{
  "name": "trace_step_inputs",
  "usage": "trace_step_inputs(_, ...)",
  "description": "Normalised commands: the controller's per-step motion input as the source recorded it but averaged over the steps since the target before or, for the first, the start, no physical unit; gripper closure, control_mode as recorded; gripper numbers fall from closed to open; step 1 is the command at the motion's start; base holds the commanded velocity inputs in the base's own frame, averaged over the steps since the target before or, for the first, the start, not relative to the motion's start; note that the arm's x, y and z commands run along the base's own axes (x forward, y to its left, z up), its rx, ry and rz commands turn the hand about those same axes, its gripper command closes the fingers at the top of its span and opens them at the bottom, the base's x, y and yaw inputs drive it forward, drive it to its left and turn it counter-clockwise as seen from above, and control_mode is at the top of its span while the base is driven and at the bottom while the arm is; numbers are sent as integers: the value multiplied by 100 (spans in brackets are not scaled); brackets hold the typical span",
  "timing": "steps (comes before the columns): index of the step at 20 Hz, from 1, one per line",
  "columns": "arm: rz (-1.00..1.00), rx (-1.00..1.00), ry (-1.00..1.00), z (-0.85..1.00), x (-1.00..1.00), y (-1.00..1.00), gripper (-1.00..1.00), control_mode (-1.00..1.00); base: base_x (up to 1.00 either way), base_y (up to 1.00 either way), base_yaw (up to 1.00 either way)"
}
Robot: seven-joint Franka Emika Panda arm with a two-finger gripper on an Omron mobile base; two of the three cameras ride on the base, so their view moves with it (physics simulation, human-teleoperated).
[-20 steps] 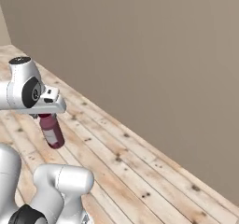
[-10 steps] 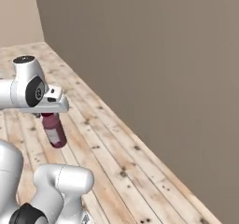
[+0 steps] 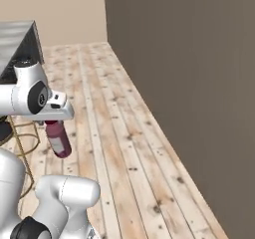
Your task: There is a wine glass and glass cup on the dining counter. Place the wine bottle next to the wine glass and the juice bottle next to the glass cup.
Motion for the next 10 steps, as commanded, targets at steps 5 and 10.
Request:
trace_step_inputs(5,0,0,0,0,0,0,100,100,71,-18,32)
trace_step_inputs(10,0,0,0,0,0,0,100,100,74,-21,27)
